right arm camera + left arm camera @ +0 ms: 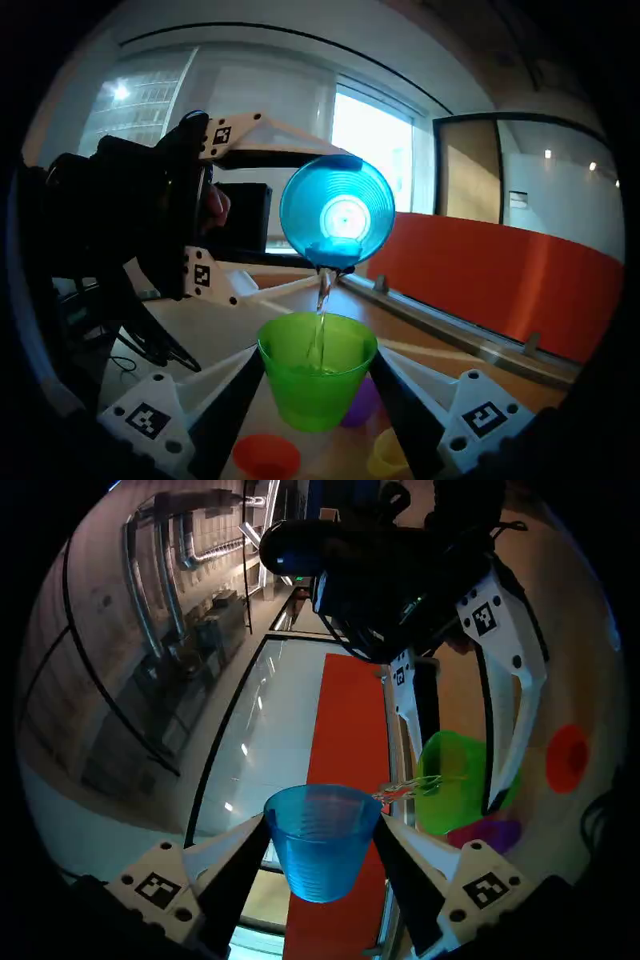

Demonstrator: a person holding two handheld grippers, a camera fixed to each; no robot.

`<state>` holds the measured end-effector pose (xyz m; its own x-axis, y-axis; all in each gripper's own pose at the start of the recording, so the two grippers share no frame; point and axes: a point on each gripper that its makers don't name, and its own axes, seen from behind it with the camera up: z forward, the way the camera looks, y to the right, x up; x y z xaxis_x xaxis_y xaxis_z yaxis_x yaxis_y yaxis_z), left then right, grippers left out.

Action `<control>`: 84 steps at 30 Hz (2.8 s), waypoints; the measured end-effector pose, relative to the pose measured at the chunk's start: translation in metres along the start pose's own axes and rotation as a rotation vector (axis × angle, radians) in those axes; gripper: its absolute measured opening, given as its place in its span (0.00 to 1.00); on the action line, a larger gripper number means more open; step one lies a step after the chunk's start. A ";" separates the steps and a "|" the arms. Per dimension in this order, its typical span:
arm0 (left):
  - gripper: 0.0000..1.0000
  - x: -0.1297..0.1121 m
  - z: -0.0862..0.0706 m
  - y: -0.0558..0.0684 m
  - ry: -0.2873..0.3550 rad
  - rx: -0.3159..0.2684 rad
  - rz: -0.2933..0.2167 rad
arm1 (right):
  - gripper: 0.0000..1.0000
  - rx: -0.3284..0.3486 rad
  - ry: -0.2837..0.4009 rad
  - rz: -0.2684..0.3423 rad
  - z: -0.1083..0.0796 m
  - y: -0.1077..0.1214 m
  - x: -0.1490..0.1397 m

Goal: Pour water

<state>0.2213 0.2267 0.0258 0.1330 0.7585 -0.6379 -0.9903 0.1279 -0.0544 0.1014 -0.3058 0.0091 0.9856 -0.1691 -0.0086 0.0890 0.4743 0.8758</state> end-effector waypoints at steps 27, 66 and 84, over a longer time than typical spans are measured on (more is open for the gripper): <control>0.86 0.005 0.004 -0.002 0.018 0.017 0.060 | 0.91 -0.005 0.009 0.008 -0.001 0.001 0.003; 0.86 -0.012 0.003 -0.002 0.008 0.039 -0.238 | 0.91 -0.045 0.021 0.004 -0.019 0.007 0.006; 0.86 -0.041 -0.005 -0.012 0.011 0.054 -0.874 | 0.91 -0.101 0.048 -0.013 -0.039 0.015 0.021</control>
<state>0.2279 0.1911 0.0490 0.8430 0.3684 -0.3920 -0.5304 0.6911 -0.4910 0.1289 -0.2690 0.0031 0.9898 -0.1352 -0.0453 0.1138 0.5576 0.8223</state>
